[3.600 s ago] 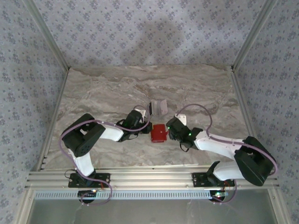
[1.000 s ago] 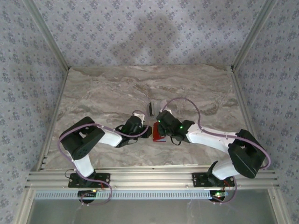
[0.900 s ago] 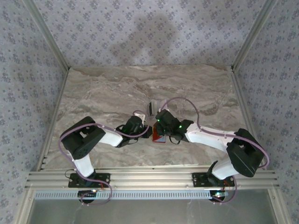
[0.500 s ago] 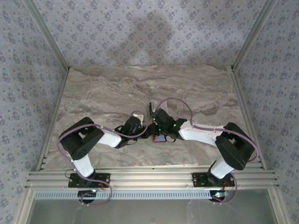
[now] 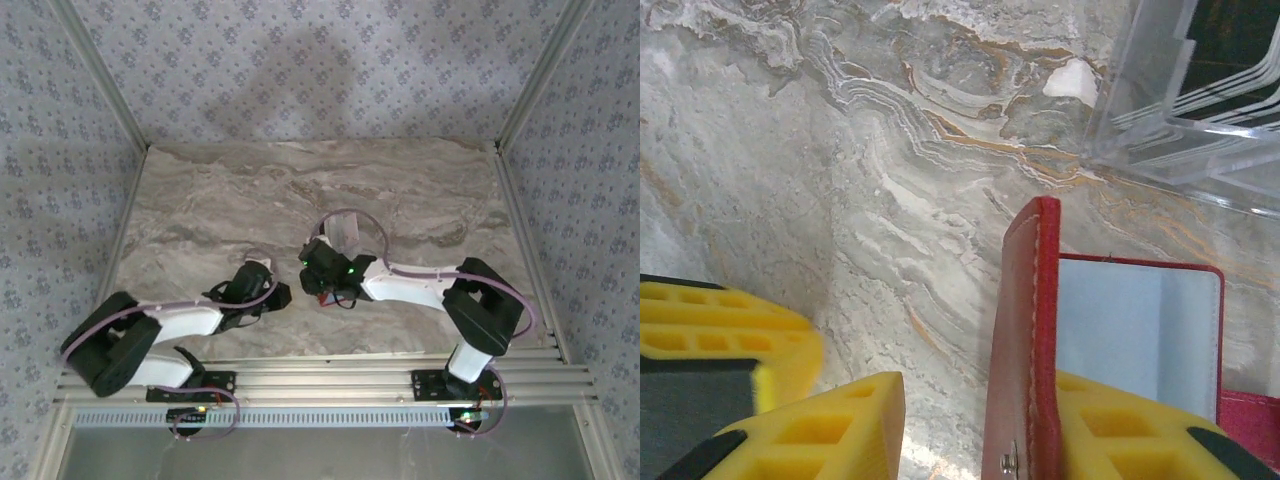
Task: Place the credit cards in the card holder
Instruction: Open the card holder at the bottom-center of the table.
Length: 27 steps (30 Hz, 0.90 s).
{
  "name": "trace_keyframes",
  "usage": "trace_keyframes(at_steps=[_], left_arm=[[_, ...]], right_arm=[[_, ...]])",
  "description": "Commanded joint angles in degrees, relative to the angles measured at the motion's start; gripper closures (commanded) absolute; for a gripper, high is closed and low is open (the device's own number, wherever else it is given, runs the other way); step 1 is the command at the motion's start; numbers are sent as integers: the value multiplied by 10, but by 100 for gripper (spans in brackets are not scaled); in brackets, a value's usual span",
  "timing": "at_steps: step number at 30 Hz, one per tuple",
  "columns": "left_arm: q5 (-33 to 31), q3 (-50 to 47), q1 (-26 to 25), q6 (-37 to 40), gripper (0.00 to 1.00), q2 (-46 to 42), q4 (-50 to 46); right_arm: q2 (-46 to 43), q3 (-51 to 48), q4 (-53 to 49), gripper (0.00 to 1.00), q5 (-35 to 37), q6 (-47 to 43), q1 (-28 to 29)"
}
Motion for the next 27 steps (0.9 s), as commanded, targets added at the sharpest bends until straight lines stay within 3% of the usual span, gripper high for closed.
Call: trace_keyframes(at_steps=[1, 5, 8, 11, 15, 19, 23, 27], left_arm=[[-33, -6, 14, 2, 80, -73, -100], [-24, -7, 47, 14, 78, -150, -159], [-16, -9, 72, 19, 77, -190, -192], [-5, -9, 89, 17, 78, -218, -208], [4, 4, 102, 18, 78, -236, -226], [10, 22, 106, 20, 77, -233, -231], [12, 28, 109, 20, 77, -227, -228], [15, 30, 112, 23, 77, -222, -228]], right_arm=[[28, 44, -79, 61, 99, -3, 29], [45, 69, -96, 63, 126, -6, 52], [63, 93, -113, 77, 155, -8, 66], [98, 136, -150, 98, 199, -6, 83], [150, 180, -211, 100, 282, 15, 116], [197, 212, -258, 100, 310, 26, 135], [208, 199, -212, 78, 252, 11, 139], [180, 149, -125, 60, 145, -13, 126]])
